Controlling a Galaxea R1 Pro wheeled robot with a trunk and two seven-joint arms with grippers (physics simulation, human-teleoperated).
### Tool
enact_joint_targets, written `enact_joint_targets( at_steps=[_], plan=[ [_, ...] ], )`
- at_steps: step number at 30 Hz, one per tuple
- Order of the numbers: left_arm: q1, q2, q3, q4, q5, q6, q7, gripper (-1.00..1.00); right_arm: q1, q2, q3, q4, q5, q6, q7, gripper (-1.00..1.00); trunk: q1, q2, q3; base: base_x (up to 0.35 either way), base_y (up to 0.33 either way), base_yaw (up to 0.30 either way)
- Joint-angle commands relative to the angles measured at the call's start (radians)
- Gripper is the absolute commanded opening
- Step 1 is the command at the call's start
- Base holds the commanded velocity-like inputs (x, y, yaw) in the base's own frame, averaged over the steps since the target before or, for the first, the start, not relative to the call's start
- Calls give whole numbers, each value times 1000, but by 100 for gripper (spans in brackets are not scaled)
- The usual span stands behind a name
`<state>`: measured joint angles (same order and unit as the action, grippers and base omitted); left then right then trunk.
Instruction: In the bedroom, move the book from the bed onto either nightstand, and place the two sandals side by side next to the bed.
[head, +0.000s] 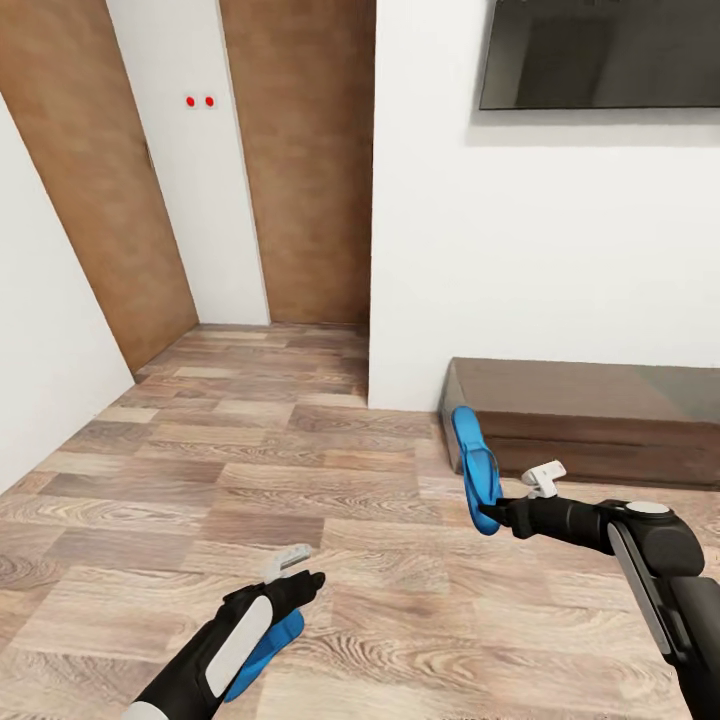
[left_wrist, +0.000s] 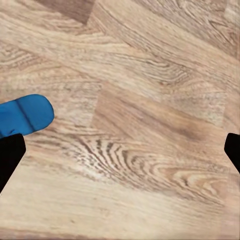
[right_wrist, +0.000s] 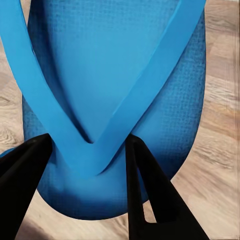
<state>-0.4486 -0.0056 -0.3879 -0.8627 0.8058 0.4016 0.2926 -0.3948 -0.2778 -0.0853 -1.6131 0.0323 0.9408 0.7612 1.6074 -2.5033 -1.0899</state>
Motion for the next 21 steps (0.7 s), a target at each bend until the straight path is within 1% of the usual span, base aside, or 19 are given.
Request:
enact_joint_targets(
  at_steps=[1, 21],
  plan=[
    [0, 0, -3, -2, 10, 1, 9, 100, -1, 0, -1, 0, 1, 7, 9, -100, 0, 0, -1, 6, 82, -262],
    [0, 0, -4, -2, 13, -3, 10, 100, -1, 0, -3, -1, 1, 9, 9, -100, 0, 0, -1, 1, 14, -262]
  ],
)
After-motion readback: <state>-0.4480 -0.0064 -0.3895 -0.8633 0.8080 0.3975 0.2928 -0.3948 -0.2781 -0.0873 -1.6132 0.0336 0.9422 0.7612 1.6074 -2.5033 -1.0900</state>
